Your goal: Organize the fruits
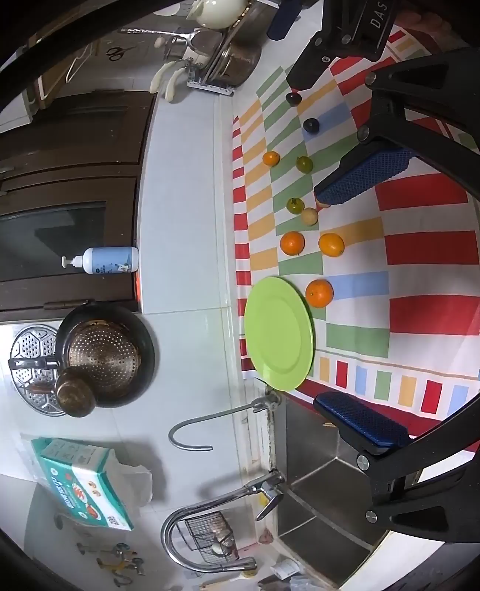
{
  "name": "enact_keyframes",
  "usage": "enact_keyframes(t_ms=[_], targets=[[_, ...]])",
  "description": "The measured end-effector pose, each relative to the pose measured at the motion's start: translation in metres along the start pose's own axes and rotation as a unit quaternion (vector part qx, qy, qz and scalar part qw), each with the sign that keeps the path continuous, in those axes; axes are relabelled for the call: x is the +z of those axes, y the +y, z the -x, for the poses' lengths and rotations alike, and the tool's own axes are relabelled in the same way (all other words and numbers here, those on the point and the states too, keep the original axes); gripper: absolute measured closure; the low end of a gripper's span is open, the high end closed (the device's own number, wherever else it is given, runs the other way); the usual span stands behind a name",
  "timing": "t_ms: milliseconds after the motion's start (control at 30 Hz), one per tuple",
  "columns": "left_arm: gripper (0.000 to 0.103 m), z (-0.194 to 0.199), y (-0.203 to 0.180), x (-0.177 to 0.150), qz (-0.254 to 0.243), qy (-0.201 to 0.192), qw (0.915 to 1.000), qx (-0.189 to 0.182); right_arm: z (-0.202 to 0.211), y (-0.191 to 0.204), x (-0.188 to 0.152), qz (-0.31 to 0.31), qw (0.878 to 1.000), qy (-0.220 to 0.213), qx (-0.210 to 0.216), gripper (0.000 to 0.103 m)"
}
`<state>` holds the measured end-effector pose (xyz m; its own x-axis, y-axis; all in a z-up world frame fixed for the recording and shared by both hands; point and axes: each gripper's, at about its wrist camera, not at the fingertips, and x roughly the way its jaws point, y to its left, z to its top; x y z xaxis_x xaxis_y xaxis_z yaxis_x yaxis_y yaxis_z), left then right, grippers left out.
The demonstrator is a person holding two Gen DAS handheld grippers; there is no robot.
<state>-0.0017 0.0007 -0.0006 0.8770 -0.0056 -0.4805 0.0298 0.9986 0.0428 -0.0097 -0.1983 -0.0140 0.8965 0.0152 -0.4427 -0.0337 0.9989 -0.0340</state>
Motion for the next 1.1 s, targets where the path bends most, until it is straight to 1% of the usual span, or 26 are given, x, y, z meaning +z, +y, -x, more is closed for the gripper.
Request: enact_keyframes(t_ms=[133, 167, 367, 433, 1100], targets=[[0.0, 0.001, 0.005, -0.001, 0.001, 0.005, 1.0, -0.003, 0.0, -0.001, 0.0, -0.001, 1.0, -0.001, 0.0, 0.001], [0.0, 0.003, 0.001, 0.008, -0.008, 0.001, 0.9999, 0.008, 0.0, -0.001, 0.0, -0.001, 1.0, -0.001, 0.0, 0.001], [0.0, 0.003, -0.001, 0.012, -0.008, 0.003, 1.0, 0.003, 0.0, -0.002, 0.0, -0.002, 1.0, -0.001, 0.003, 0.001], [0.0, 0.004, -0.003, 0.007, -0.007, -0.002, 1.0, 0.005, 0.0, -0.002, 0.001, -0.001, 1.0, -0.001, 0.004, 0.001], [0.0, 0.005, -0.003, 0.008, -0.006, -0.008, 0.9999, 0.009, 0.0, 0.003, 0.001, 0.003, 1.0, -0.004, 0.008, 0.001]])
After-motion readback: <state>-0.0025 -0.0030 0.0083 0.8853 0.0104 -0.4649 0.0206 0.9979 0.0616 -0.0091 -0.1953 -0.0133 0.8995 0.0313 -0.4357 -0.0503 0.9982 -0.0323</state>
